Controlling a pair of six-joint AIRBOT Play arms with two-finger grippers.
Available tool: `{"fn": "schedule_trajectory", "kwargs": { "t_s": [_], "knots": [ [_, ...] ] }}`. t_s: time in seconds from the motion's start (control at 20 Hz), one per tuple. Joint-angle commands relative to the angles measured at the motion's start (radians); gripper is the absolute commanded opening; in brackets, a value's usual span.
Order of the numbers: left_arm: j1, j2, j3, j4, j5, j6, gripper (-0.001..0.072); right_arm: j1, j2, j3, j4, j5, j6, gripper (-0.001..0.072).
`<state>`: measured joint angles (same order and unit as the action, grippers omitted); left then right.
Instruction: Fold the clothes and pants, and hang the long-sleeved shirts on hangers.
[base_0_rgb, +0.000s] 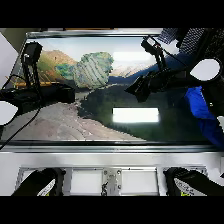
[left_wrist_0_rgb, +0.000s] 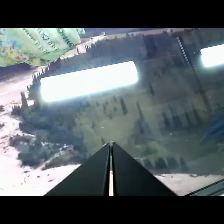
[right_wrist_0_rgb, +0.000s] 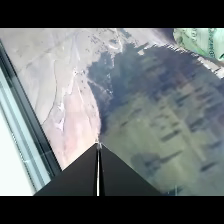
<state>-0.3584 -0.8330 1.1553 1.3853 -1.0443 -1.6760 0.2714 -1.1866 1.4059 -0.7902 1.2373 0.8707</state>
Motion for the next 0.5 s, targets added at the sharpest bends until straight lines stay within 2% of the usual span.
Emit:
{"fn": "schedule_trajectory", "kwargs": {
  "t_s": [0.0, 0.2, 0.25, 0.3, 0.35, 0.45],
  "knots": [
    [0.001, 0.001, 0.000, 0.000, 0.000, 0.000, 0.0009, 0.001, 0.000, 0.000, 0.000, 0.000, 0.000, 0.0015],
    [0.001, 0.001, 0.000, 0.000, 0.017, 0.001, 0.0010, 0.001, 0.000, 0.000, 0.000, 0.000, 0.000, 0.0016],
    [0.001, 0.001, 0.000, 0.001, 0.043, 0.005, 0.0090, 0.001, 0.000, 0.000, 0.000, 0.000, 0.000, 0.0015],
    [0.001, -0.001, 0.000, 0.002, 0.086, 0.005, 0.0478, 0.001, 0.000, 0.000, 0.000, 0.000, 0.000, 0.0015],
    [0.001, -0.010, 0.002, 0.005, 0.129, 0.004, 0.0720, 0.001, 0.000, 0.000, 0.000, 0.000, 0.000, 0.0015],
    [0.002, -0.085, 0.050, 0.035, 0.160, 0.005, 0.0716, 0.001, 0.000, 0.000, 0.000, 0.000, 0.000, 0.0015]
  ]
}}
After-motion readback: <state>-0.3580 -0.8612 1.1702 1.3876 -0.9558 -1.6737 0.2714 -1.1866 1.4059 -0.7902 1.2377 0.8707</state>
